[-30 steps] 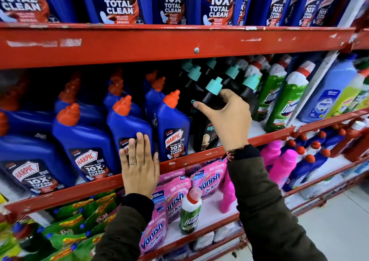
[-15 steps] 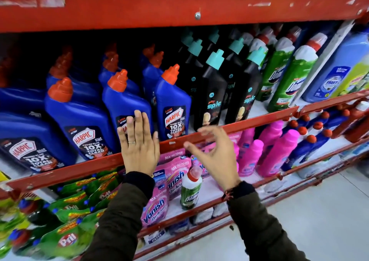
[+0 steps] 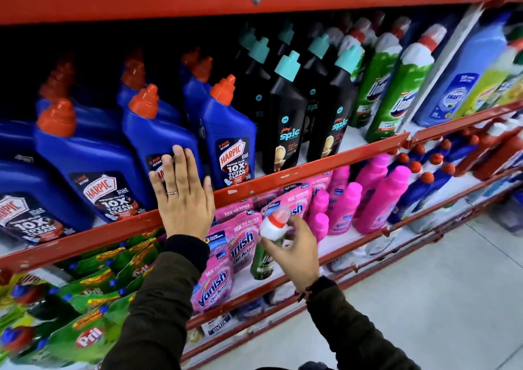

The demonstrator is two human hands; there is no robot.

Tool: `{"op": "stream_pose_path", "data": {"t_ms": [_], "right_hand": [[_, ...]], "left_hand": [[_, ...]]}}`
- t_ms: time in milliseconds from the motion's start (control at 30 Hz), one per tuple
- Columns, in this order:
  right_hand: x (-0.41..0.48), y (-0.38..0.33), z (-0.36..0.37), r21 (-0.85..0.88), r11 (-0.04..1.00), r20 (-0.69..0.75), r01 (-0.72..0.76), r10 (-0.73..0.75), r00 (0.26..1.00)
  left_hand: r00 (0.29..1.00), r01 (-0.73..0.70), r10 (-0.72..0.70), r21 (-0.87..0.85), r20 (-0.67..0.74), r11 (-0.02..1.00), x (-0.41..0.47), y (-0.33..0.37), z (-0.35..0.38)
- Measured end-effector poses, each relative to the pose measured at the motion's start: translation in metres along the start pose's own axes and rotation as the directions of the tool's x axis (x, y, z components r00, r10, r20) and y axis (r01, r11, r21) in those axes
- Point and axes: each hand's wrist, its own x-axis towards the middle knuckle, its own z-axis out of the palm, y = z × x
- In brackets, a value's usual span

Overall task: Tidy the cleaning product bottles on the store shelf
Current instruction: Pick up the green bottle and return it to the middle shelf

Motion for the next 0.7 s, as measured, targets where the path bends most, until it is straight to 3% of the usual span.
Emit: {"op": "stream_pose_path", "data": {"t_ms": [133,333,500,700], "right_hand": [[0.015,-0.043,-0.037,0.041,0.979,-0.18,0.199,-0.189,0.965],[0.049,-0.121,-0.109,-0.035,0.911,-0.468,0.411,-0.378,0.799],[0.081,-0.15,-0.168,-0.222,0.913,-0.637,0.341,-0.401,0.658],[0.127,-0.144,-0.206,-0.28,0.926,-0.668,0.254,-0.378,0.641]], "left_hand": [[1.0,0.007,-0.007,0.01,0.001,1.0,-0.002,-0.003,0.0],[1.0,0.005,-0.005,-0.023,-0.006,1.0,-0.002,-0.002,0.0],[1.0,-0.011,0.01,-0.016,-0.023,1.0,-0.002,-0.003,0.001],[0.999,-0.012,0.012,-0.01,-0.03,1.0,-0.002,-0.003,0.004]]}}
